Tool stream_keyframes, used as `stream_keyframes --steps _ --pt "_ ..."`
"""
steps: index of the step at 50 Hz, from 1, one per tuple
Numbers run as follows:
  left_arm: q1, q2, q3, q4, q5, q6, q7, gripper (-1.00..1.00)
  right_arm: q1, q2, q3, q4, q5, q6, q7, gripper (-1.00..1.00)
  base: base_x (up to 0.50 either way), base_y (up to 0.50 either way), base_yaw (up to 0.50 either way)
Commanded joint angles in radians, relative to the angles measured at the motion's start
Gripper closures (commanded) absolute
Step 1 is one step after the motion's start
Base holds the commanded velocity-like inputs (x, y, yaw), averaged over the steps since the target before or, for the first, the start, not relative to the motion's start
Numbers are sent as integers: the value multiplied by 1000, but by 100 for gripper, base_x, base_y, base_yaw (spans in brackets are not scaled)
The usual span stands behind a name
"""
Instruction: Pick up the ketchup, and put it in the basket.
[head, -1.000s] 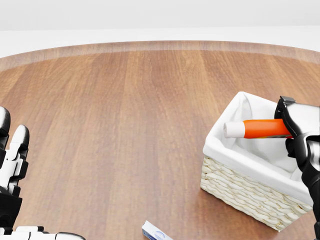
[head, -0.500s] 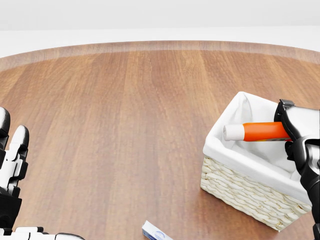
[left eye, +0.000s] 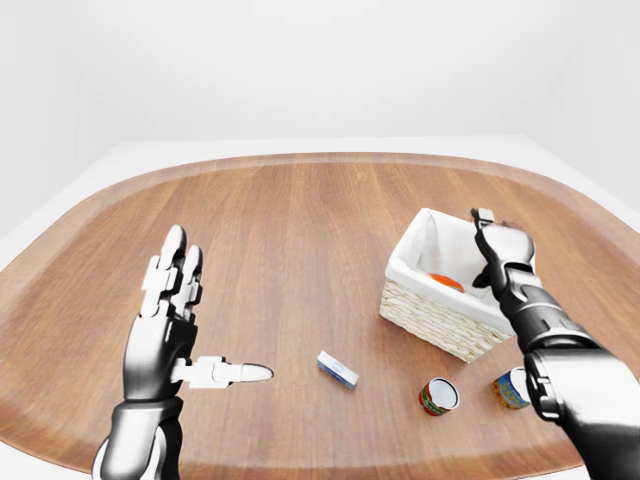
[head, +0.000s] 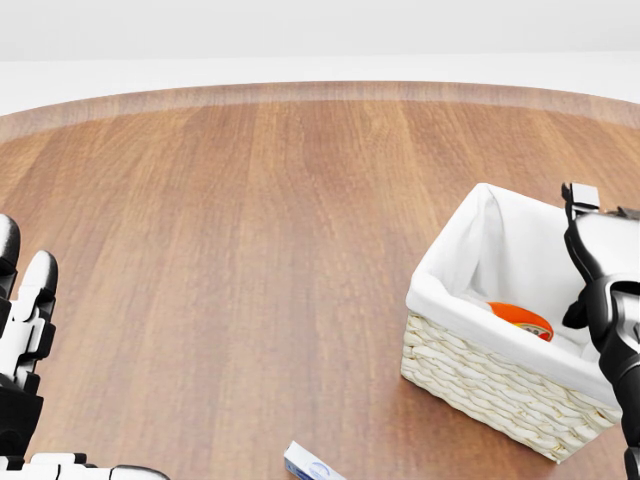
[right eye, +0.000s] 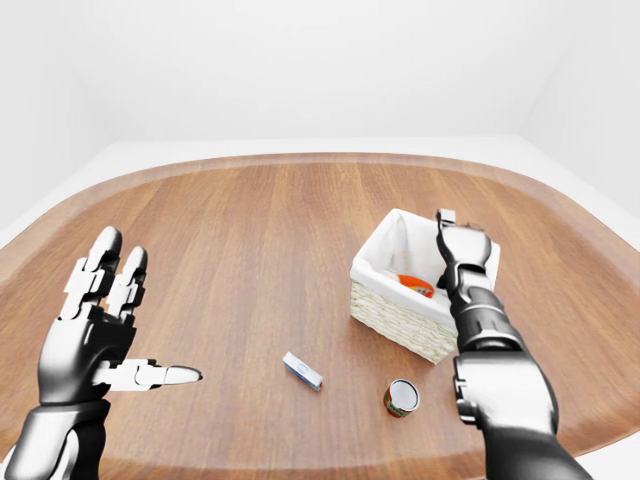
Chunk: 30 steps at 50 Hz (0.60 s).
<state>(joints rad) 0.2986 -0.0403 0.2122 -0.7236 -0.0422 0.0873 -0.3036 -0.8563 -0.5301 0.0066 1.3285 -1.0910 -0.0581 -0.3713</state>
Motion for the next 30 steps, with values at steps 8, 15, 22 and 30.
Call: stream_keyframes --steps 8,15,22,30 --pt "1 -1 1 0 0 0 -2 -100 -12 2 -8 -6 6 -5 -31 -100 0 0 0" --pt "3 -1 -1 -1 1 0 -2 -100 -38 -7 -14 -42 24 -28 -34 -100 0 0 0" --pt "5 -2 1 -8 -2 0 -3 -100 -45 -37 -35 -172 47 -27 30 -100 0 0 0" --pt "6 -3 0 -8 0 0 -4 -100 124 -57 -152 -745 70 87 329 -100 0 0 0"
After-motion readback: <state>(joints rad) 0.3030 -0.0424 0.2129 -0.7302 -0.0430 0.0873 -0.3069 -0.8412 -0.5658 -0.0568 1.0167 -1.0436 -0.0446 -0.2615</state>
